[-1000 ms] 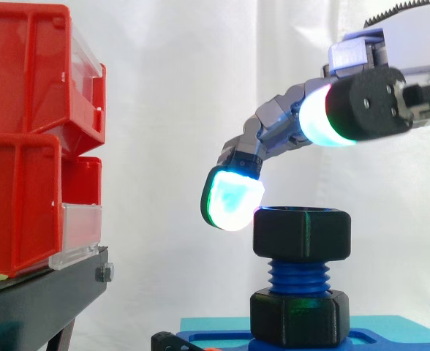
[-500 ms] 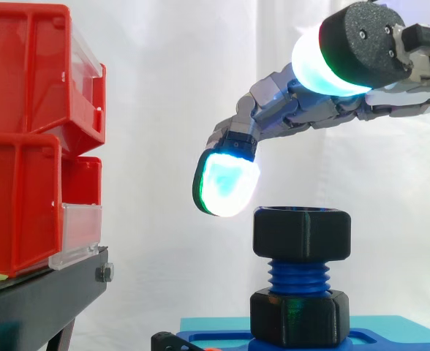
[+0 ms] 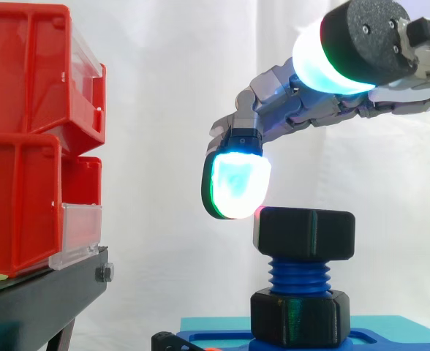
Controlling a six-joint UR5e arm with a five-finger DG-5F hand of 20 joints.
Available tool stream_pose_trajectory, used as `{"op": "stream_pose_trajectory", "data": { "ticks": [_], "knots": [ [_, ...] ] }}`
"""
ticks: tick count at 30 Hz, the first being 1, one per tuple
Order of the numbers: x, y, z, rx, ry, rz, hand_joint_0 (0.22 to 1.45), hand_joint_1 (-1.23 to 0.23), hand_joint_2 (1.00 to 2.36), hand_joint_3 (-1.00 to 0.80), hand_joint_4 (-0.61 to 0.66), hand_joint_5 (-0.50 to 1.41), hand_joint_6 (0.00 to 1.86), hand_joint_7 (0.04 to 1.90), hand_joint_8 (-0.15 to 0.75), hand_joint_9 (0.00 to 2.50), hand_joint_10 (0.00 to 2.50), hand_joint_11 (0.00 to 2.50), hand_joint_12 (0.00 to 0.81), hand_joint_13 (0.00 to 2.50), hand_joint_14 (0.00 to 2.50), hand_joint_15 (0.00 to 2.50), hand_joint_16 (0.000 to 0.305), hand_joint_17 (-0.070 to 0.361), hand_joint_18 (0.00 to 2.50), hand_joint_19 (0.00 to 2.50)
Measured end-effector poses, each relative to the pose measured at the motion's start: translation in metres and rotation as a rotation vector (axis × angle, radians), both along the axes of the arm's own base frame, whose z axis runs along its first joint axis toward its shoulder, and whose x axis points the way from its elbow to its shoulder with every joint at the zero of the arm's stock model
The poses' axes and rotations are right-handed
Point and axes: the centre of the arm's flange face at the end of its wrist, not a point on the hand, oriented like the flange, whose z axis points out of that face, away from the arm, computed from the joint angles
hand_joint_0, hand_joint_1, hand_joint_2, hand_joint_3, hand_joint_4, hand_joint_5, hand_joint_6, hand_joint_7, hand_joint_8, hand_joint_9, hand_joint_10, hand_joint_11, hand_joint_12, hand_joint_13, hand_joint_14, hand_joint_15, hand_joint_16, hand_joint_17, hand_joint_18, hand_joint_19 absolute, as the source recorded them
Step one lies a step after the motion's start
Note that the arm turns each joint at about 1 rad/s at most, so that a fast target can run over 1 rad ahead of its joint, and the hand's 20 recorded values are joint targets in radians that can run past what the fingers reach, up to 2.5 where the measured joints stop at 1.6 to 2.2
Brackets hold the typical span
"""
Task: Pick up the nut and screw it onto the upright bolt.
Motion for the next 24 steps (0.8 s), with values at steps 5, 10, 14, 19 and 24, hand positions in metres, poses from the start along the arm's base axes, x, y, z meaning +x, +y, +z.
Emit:
{"op": "stream_pose_trajectory", "data": {
  "ticks": [5,10,14,19,24],
  "knots": [
    [-0.001,-0.001,0.0,0.001,0.006,0.0,0.49,-0.17,1.0,-0.5,0.31,-0.11,0.5,1.12,0.308,0.41,0.0,0.0,0.409,0.15,0.0,0.0,0.055,0.123,0.0,0.0],
    [-0.001,-0.005,-0.001,0.002,0.013,0.009,0.49,-0.19,1.0,-0.5,0.31,-0.11,0.5,1.15,0.311,0.42,0.0,0.0,0.406,0.16,0.0,0.0,0.054,0.121,0.0,0.0],
    [-0.003,-0.012,-0.002,0.004,0.03,0.012,0.49,-0.2,1.0,-0.5,0.32,-0.1,0.5,1.18,0.317,0.46,0.0,0.0,0.4,0.2,0.0,0.0,0.053,0.118,0.0,0.0],
    [-0.004,-0.022,-0.003,0.006,0.043,0.015,0.5,-0.22,1.0,-0.5,0.31,-0.08,0.5,1.23,0.315,0.5,0.0,0.0,0.392,0.24,0.0,0.0,0.05,0.113,0.01,0.0],
    [-0.004,-0.03,-0.004,0.007,0.046,0.019,0.5,-0.25,1.0,-0.5,0.3,-0.06,0.5,1.3,0.32,0.57,0.0,0.0,0.381,0.31,0.0,0.0,0.048,0.107,0.06,0.0]
  ]
}}
